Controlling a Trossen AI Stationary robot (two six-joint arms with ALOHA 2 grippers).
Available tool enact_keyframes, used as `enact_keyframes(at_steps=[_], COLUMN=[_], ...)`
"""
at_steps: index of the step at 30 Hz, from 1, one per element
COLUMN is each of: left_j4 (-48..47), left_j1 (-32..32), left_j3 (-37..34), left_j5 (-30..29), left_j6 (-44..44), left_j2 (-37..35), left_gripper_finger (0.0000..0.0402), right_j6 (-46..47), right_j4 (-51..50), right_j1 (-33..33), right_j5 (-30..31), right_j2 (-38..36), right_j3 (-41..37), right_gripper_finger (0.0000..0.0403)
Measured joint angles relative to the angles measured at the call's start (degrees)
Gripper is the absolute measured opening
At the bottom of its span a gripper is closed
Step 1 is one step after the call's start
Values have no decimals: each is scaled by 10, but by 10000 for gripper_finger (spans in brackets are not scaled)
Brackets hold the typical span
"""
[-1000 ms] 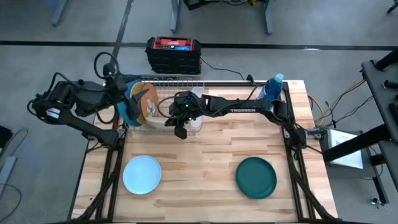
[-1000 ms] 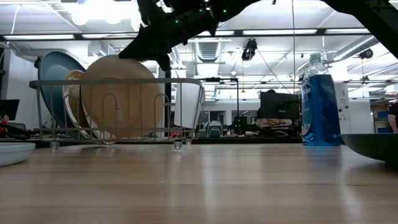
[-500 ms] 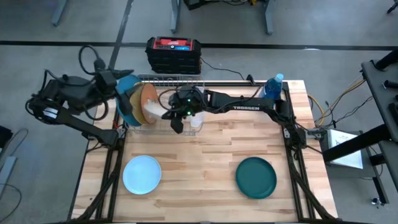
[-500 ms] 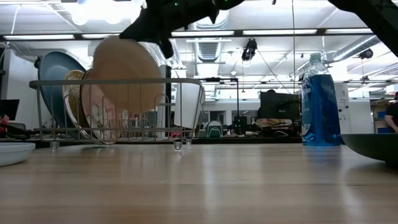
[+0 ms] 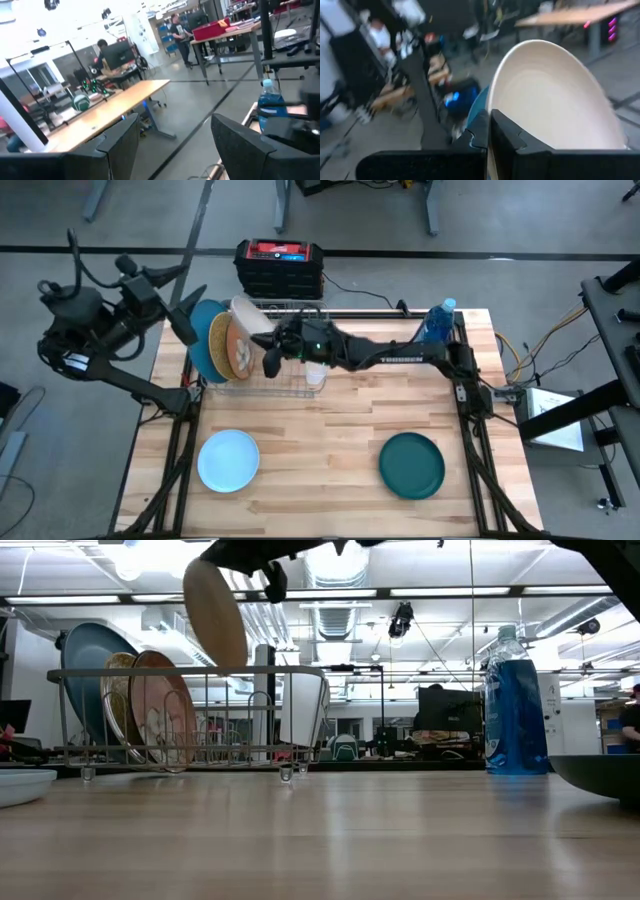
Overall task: Sort dishes
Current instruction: Put the gray plate in the dish rack
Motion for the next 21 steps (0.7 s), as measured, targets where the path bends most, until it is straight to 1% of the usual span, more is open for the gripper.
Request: enact_keyframes(at_steps=[2,6,9,11,14,18,21], left_j4=[8,8,9,11,11,11,11], left_j1=[0,0,0,0,0,0,0], left_j3=[0,0,0,0,0,0,0], left_j5=[0,1,2,2,3,3,3], left_j6=[10,12,23,34,39,43,44], left_j2=[-4,-10,-13,-13,-13,-13,-13], left_gripper_finger=[235,235,235,235,235,235,235], right_j6=[1,28,77,108,133,162,163], right_j4=[64,238,353,411,476,570,613], right_j1=[9,19,19,18,19,20,20], right_j5=[36,98,124,137,161,161,161], right_j2=[3,13,35,57,93,141,178], right_j3=[-26,-91,-125,-141,-148,-129,-100], right_gripper_finger=[0,0,0,0,0,0,0])
